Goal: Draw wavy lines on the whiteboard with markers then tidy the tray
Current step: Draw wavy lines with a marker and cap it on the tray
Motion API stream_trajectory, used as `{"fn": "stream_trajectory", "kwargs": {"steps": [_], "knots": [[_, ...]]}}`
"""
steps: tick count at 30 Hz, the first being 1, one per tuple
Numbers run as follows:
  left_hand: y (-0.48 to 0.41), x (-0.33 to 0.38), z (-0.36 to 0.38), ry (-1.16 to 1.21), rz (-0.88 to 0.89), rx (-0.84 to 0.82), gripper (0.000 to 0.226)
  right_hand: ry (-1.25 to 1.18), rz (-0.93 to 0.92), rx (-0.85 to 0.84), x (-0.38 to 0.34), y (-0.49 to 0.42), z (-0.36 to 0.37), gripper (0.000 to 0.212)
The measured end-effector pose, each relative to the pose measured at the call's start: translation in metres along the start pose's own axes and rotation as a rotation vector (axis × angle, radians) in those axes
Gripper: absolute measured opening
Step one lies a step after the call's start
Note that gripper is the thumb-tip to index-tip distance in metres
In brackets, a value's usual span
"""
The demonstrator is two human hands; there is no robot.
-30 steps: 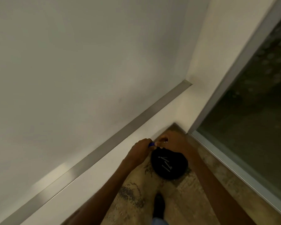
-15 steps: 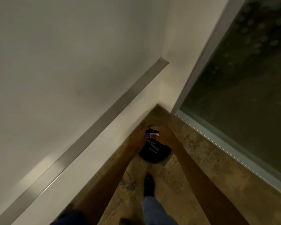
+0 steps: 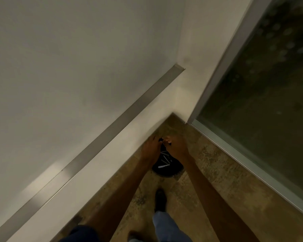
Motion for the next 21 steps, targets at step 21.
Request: {"fn": "stream_trajectory", "kwargs": {"steps": [21], "knots": [[0.163, -0.107, -0.078, 0.273, -0.447, 0.614, 0.026, 0.037, -0.429, 0.091, -0.145, 0.068, 0.083, 0.028]]}}
Point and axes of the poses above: each hand's wrist, its own y-axis away from the middle knuckle, its own z-axis out of the palm, x = y × z, the point moved 3 cm from there along -y, towards the middle knuckle, and after that the axes turned 9 degrees about -z, right-handed, at the moved point
